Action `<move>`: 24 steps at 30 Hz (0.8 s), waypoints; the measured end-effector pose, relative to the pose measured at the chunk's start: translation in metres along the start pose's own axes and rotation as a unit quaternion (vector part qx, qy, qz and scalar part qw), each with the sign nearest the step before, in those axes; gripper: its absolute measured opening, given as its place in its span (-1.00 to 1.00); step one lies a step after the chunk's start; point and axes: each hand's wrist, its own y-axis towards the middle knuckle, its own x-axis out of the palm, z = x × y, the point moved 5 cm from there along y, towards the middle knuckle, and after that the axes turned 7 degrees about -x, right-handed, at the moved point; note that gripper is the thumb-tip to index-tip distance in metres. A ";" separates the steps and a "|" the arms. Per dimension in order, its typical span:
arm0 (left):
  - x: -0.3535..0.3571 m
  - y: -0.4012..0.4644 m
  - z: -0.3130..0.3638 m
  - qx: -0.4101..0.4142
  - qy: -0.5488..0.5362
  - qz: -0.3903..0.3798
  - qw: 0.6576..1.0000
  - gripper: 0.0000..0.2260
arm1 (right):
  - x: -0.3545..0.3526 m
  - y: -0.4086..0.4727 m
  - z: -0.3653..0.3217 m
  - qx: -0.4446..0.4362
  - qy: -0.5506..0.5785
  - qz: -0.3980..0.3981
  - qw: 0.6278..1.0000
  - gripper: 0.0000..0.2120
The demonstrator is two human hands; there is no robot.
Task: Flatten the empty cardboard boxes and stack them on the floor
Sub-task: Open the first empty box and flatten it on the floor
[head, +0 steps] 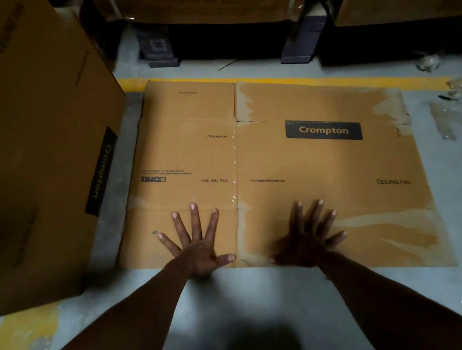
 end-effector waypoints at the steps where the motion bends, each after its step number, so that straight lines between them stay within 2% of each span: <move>1: -0.001 0.001 0.000 -0.004 -0.002 -0.003 1.000 0.12 | -0.002 0.000 -0.001 -0.002 0.001 -0.006 1.000 0.58; 6: -0.002 -0.001 0.001 -0.016 -0.008 -0.009 1.000 0.11 | 0.000 0.000 -0.006 0.016 0.016 -0.006 1.000 0.61; 12: -0.003 -0.001 0.002 -0.021 -0.009 -0.008 1.000 0.11 | 0.002 -0.002 -0.006 -0.007 0.017 0.015 1.000 0.60; 24: -0.002 0.005 0.006 -0.067 0.006 -0.020 0.998 0.08 | -0.003 0.006 0.006 -0.013 0.023 -0.002 1.000 0.57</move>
